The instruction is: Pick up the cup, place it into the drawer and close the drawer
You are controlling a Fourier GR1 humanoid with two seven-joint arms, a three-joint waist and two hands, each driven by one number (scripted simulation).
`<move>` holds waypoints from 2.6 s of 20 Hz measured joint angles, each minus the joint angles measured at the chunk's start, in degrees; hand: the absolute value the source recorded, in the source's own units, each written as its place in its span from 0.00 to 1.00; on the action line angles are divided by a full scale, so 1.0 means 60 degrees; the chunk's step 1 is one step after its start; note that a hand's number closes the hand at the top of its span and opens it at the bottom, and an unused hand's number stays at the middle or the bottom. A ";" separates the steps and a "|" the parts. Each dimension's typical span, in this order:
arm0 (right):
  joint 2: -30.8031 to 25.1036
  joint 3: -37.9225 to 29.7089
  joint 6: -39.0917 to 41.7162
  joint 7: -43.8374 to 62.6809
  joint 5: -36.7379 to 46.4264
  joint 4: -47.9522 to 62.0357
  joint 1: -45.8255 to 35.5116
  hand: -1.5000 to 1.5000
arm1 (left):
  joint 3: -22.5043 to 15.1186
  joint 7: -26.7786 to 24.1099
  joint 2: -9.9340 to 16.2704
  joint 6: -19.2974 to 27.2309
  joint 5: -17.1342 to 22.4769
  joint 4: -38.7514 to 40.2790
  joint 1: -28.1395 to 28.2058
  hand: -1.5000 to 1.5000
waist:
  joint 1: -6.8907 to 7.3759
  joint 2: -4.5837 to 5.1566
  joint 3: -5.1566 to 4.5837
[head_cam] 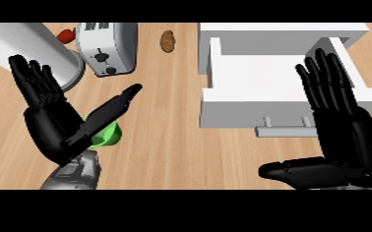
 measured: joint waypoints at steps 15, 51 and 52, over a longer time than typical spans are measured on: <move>0.0012 -0.0151 0.0047 0.0208 -0.0075 -0.0454 0.0131 0.00 | -0.0175 -0.0819 0.0020 0.0743 0.1069 0.0616 0.0871 0.00 | 0.0006 -0.0004 -0.0005; -0.0347 -0.0770 0.0491 0.0747 -0.0724 -0.0540 -0.0178 0.00 | 0.1093 -0.8808 0.0029 -0.0886 0.8368 0.5620 0.2303 0.00 | 0.0012 -0.0006 0.0001; -0.0307 -0.0724 0.0485 0.0709 -0.0684 -0.0555 -0.0132 0.00 | 0.1179 -0.8761 0.0108 -0.0970 0.8373 0.5591 0.2404 0.00 | 0.0014 -0.0006 0.0000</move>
